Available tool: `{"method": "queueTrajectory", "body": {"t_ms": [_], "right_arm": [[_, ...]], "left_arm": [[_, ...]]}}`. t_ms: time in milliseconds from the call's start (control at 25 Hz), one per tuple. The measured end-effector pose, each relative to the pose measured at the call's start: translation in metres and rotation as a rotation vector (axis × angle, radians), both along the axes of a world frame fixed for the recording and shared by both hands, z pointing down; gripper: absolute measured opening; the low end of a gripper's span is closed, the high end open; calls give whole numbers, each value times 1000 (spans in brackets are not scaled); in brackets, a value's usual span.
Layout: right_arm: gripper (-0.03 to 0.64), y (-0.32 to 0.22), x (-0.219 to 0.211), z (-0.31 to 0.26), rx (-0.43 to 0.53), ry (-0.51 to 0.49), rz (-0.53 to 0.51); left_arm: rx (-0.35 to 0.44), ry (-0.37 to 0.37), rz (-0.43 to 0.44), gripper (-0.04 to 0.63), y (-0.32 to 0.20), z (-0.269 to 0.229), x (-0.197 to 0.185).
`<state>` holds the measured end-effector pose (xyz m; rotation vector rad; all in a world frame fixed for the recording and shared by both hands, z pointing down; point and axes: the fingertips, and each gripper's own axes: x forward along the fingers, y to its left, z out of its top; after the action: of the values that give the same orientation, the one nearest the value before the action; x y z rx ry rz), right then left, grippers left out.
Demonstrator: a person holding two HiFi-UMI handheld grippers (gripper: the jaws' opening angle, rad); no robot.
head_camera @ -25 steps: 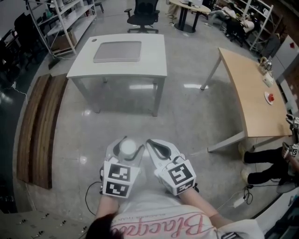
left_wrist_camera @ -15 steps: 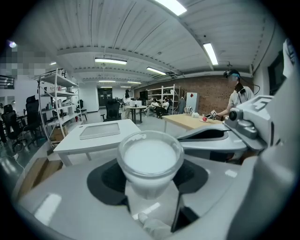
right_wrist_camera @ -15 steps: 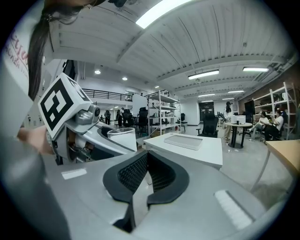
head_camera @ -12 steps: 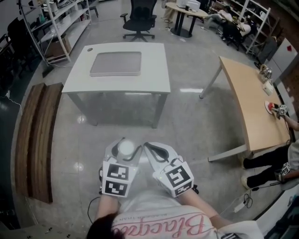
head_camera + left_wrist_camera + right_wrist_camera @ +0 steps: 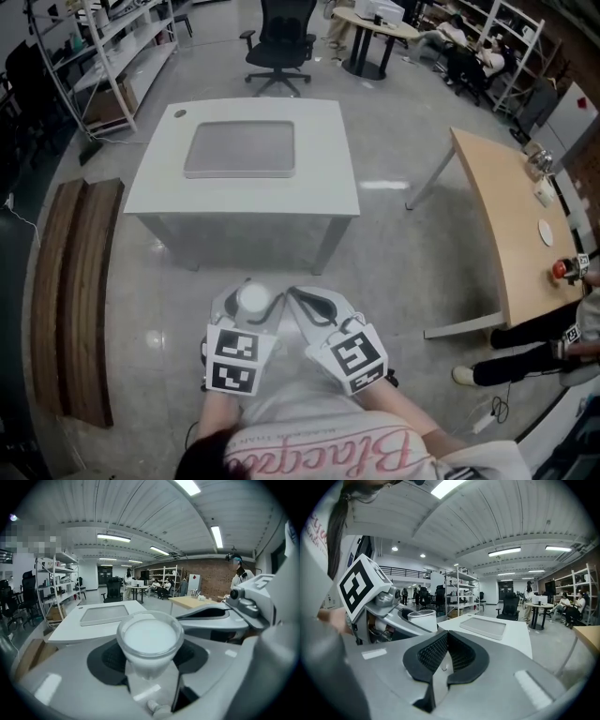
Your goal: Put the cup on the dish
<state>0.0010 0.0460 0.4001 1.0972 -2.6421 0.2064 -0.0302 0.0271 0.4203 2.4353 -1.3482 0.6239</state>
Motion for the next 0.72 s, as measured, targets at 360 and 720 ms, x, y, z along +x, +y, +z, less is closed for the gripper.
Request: {"method": "queueTrajectory", "body": {"t_ms": [360,720], "right_arm": [[2,-45,-17,-15,70,0,28],[2,-66,-16,-5,55,-5,40]], "left_arm": [[13,13,7,256,-48,-5,-19],[13,21,3,256,-73,-1,-22]]}}
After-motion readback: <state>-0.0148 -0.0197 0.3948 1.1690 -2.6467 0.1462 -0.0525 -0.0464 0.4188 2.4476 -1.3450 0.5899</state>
